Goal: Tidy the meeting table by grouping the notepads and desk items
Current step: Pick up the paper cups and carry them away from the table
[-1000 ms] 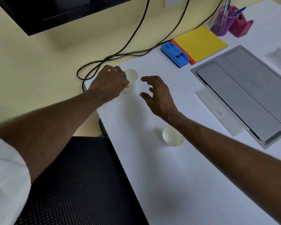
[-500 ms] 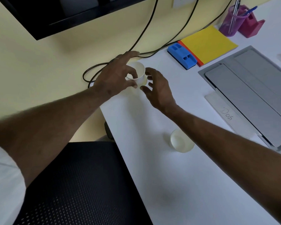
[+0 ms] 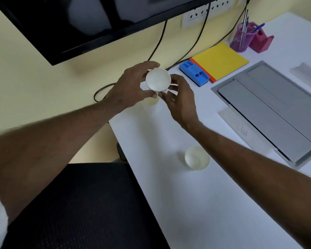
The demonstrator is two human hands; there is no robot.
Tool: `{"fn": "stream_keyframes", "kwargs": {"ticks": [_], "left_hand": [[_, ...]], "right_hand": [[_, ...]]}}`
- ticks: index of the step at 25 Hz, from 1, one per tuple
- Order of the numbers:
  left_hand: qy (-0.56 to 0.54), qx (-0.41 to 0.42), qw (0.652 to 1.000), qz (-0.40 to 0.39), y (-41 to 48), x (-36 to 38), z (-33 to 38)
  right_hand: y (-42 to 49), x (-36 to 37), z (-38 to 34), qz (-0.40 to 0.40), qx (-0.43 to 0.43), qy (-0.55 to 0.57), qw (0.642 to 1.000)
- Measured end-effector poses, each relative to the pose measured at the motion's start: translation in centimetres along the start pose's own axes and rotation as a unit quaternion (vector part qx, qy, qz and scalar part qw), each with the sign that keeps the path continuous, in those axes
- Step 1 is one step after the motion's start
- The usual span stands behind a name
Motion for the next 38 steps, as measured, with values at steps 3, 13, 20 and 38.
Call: {"fn": "stream_keyframes", "kwargs": {"ticks": [3, 13, 20, 38], "left_hand": [[-0.048, 0.009, 0.998, -0.035, 0.2, 0.9, 2.6], [-0.134, 0.069, 0.974, -0.167, 0.1, 11.9, 16.9], [-0.162, 0.120, 0.951, -0.233, -2.2, 24.6, 30.8], [-0.244, 0.186, 0.872, -0.382, -10.7, 59.5, 60.9]], "right_hand": [[-2.3, -2.9, -0.2, 0.025, 0.010, 0.003, 1.000], [-15.0, -18.9, 0.4, 0.149, 0.022, 0.014, 0.989], [-27.6, -32.2, 5.2, 0.248, 0.074, 0.005, 0.966], [-56.2, -60.0, 19.6, 0.449, 0.228, 0.021, 0.864]]}}
Point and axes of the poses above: each hand's wrist, its own y-axis towards the middle knuckle, its own x-axis out of the palm, z = x × y, the point moved 8 cm from there along y, towards the middle knuckle, and after that the axes turned 2 degrees about -z, right-handed, at the moved point
